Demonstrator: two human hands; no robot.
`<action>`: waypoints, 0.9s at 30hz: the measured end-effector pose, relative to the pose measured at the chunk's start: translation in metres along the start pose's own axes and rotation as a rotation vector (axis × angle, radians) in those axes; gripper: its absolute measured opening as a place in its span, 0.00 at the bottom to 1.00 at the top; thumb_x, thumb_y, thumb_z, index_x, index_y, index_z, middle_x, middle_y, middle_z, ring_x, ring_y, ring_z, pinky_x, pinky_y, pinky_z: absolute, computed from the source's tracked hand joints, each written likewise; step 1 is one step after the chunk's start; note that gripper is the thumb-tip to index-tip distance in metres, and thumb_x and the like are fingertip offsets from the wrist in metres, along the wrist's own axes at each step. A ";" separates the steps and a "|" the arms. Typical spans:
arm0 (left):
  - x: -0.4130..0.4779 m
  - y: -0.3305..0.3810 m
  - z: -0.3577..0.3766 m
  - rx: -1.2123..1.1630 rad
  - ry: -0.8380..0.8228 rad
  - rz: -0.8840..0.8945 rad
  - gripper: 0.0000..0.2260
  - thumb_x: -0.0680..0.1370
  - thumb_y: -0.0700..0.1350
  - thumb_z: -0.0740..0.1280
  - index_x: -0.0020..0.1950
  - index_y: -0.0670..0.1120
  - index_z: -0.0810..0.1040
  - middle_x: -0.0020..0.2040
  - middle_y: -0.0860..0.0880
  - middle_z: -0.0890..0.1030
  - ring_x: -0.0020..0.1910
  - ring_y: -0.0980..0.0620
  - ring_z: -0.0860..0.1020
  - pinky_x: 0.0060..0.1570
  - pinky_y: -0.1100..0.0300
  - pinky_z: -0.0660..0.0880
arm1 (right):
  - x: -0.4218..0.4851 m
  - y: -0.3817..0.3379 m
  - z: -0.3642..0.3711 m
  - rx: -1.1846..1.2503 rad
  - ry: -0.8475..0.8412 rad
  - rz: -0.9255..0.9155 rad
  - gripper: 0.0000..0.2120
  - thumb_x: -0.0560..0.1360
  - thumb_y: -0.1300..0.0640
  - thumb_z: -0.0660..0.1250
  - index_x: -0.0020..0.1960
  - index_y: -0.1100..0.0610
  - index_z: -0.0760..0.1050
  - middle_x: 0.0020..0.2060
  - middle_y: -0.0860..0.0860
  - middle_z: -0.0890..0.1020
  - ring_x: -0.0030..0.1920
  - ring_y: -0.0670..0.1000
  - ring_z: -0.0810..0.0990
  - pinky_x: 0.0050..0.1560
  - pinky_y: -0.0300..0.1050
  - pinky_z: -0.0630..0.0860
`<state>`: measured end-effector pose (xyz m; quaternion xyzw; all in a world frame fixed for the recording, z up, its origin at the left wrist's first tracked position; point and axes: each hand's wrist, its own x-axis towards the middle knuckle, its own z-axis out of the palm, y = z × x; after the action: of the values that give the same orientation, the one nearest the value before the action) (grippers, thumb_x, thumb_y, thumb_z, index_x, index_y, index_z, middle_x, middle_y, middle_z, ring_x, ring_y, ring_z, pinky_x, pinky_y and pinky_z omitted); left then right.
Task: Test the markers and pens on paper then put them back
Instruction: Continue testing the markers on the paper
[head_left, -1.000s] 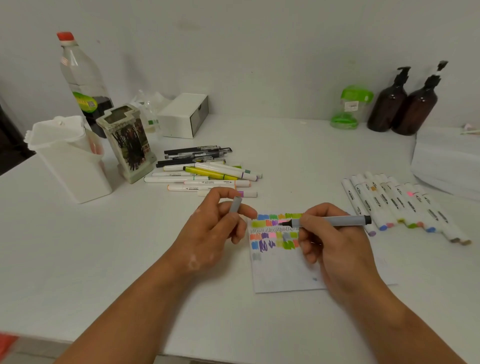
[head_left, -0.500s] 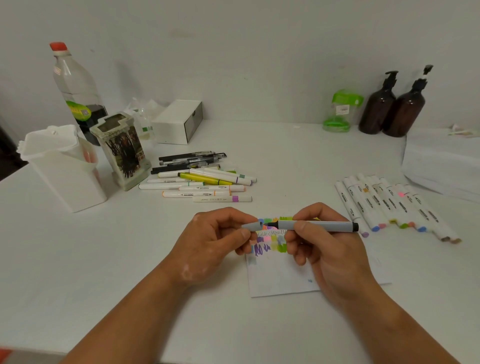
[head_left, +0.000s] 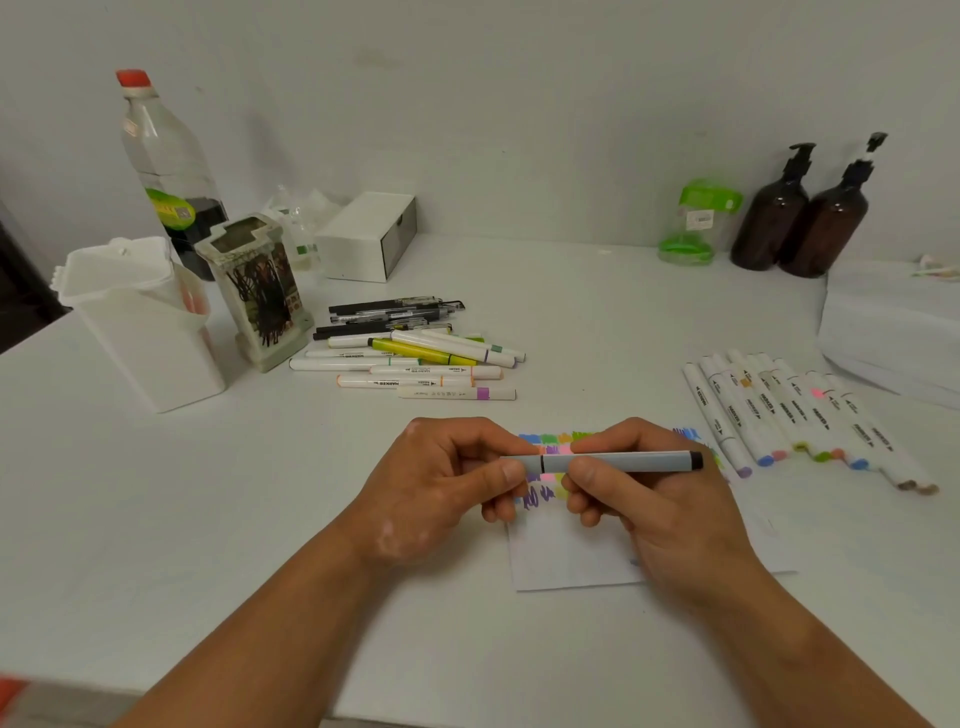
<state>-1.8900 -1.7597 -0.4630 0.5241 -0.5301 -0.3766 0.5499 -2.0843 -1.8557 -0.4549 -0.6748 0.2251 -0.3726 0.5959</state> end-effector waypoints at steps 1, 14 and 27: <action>0.000 0.001 -0.001 -0.004 -0.003 0.000 0.09 0.76 0.42 0.70 0.54 0.40 0.83 0.37 0.44 0.83 0.32 0.50 0.80 0.35 0.59 0.77 | 0.000 0.000 0.001 -0.003 -0.001 -0.003 0.03 0.72 0.53 0.75 0.45 0.50 0.85 0.34 0.58 0.85 0.34 0.55 0.85 0.35 0.40 0.80; 0.004 -0.010 -0.004 0.341 0.230 0.048 0.10 0.77 0.42 0.72 0.52 0.58 0.84 0.41 0.55 0.84 0.39 0.54 0.80 0.39 0.66 0.77 | -0.003 -0.016 -0.020 -0.832 -0.130 0.088 0.03 0.74 0.48 0.74 0.45 0.41 0.80 0.35 0.42 0.84 0.36 0.42 0.80 0.35 0.32 0.74; 0.007 -0.021 0.012 1.021 0.078 0.063 0.12 0.80 0.57 0.63 0.61 0.58 0.79 0.65 0.62 0.75 0.65 0.58 0.68 0.63 0.56 0.66 | 0.044 -0.009 -0.096 -1.418 0.243 0.414 0.07 0.72 0.52 0.70 0.39 0.55 0.83 0.33 0.50 0.84 0.36 0.51 0.82 0.39 0.49 0.83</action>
<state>-1.8981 -1.7723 -0.4831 0.7233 -0.6410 -0.0332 0.2545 -2.1325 -1.9483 -0.4343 -0.7950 0.5980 -0.0903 0.0470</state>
